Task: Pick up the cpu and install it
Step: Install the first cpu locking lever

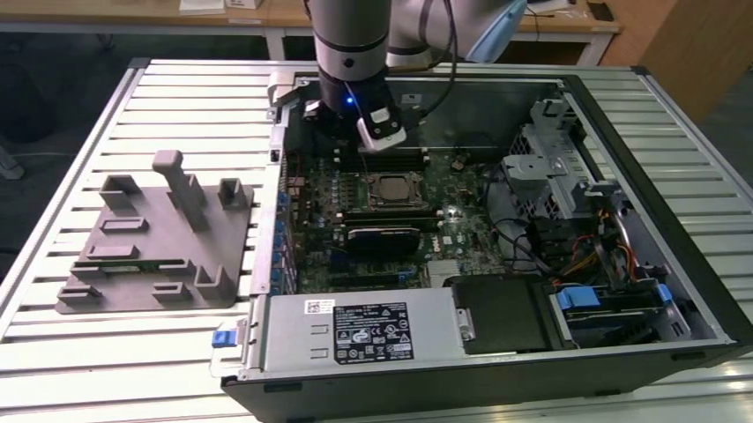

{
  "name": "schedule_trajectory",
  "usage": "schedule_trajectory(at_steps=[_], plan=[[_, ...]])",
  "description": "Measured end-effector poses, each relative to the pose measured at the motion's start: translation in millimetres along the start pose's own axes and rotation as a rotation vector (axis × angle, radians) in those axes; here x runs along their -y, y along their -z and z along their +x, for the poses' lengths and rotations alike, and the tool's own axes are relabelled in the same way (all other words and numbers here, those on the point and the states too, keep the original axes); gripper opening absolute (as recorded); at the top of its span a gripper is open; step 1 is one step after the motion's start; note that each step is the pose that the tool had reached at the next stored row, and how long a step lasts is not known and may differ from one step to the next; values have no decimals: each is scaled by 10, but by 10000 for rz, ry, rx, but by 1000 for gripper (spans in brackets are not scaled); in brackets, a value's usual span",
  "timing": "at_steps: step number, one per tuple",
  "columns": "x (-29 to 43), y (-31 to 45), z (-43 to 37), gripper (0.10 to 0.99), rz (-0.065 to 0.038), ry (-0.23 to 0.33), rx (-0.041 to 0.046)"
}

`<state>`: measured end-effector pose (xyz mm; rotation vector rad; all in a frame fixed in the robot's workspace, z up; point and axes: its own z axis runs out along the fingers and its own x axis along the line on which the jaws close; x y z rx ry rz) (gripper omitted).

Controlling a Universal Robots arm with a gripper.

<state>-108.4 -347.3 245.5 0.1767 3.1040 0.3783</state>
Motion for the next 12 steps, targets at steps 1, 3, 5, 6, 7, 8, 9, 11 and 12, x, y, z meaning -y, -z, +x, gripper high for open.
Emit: schedule_trajectory(at_steps=[1, 3, 5, 6, 7, 8, 9, 11, 12], plan=[[-3, -1, -22, 106, 0, 0, 0], [-8, -2, -69, 106, 0, -2, -2], [-13, -3, -120, 106, 1, -2, -5], [-16, -4, -147, 106, 1, -1, -7], [-20, -5, -176, 106, 1, -2, -9], [-23, -6, -204, 106, 1, -4, -11], [-26, -7, -233, 106, 1, -4, -13], [-33, -8, -295, 106, 2, -5, -18], [-36, -10, -328, 106, 2, -6, -21]])
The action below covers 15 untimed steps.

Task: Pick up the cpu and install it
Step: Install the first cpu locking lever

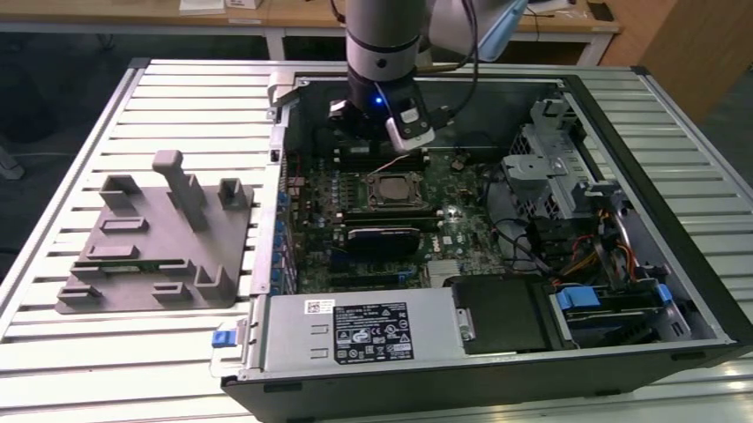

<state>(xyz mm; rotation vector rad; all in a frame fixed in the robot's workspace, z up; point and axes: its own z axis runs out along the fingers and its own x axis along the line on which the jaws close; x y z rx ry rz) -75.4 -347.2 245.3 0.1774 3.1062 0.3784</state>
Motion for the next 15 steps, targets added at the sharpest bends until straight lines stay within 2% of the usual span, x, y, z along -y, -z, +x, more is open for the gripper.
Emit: schedule_trajectory(at_steps=[5, 11, 15], plan=[[-19, -5, -174, 106, 1, -3, -14], [-38, -9, -347, 106, 5, -11, -20], [-41, -9, -378, 106, 19, -21, -17]])
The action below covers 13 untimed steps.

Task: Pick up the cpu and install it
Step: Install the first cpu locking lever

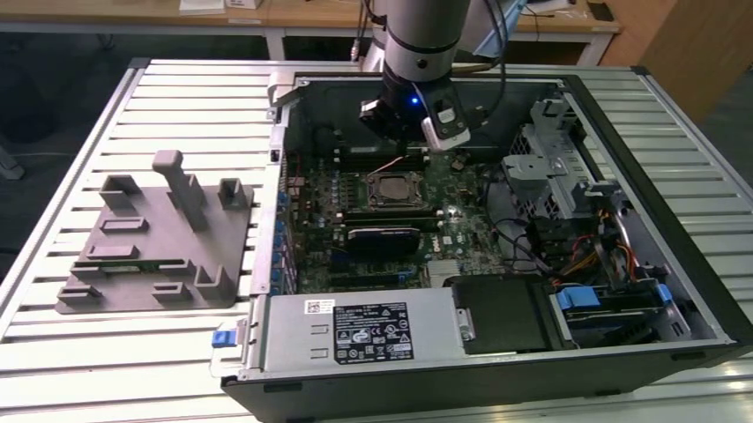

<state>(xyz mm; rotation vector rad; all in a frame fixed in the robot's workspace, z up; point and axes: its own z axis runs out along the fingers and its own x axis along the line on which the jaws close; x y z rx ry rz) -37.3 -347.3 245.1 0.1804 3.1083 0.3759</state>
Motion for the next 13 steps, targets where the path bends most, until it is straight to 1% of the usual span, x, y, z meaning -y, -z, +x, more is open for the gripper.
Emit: schedule_trajectory(at_steps=[2, 3, 4, 5, 9, 10, 11, 13], plan=[[-1, -1, 0, 106, 6, 1, 2], [-1, -3, -1, 106, 29, 1, 5], [1, -8, 0, 106, 73, 2, 16], [2, -14, 0, 106, 138, 8, 37], [4, -38, 1, 106, 476, 31, 143], [6, -50, 1, 106, 522, 34, 156], [9, -62, 0, 106, 545, 35, 160], [11, -90, 1, 106, 555, 35, 160]])
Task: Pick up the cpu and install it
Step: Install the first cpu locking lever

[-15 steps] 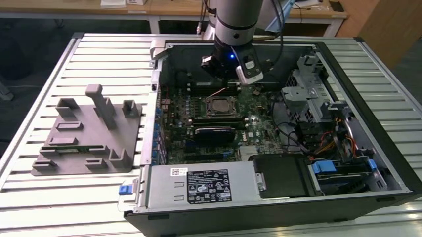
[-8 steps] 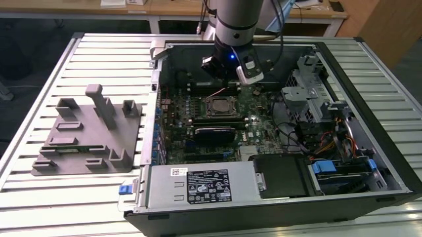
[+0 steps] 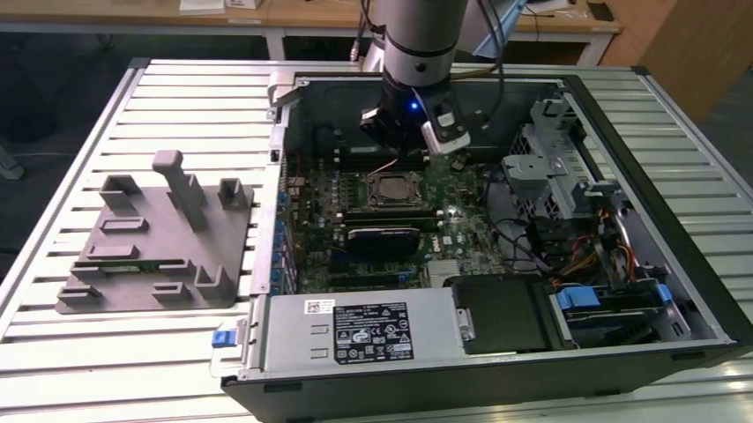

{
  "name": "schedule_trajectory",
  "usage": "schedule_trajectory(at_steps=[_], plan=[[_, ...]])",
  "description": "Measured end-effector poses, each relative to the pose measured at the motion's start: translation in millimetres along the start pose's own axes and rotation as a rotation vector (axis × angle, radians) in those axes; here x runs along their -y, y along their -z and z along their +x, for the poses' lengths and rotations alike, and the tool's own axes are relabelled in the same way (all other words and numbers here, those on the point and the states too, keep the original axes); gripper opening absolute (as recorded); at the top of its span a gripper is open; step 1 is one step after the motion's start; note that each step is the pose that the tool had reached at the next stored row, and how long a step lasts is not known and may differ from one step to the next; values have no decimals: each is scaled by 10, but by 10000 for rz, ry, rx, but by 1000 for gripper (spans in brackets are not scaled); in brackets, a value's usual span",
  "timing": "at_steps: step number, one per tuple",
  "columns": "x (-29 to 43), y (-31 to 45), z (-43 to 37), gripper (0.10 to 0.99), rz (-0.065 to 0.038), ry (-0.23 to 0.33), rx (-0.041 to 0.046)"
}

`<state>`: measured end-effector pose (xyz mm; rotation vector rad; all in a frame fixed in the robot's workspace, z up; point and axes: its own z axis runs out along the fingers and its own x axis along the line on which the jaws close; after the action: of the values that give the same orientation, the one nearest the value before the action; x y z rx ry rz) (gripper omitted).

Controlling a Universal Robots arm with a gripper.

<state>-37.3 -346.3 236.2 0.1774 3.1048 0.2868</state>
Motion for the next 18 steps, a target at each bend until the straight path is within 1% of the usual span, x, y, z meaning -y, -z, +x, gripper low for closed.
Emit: schedule_trajectory(at_steps=[5, 12, 17, 18], plan=[[-33, -47, 5, 106, 3, 0, 1], [-102, -114, 14, 106, 22, 1, 3], [-150, -154, 21, 106, 70, 2, 9], [-156, -161, 22, 106, 106, 3, 13]])
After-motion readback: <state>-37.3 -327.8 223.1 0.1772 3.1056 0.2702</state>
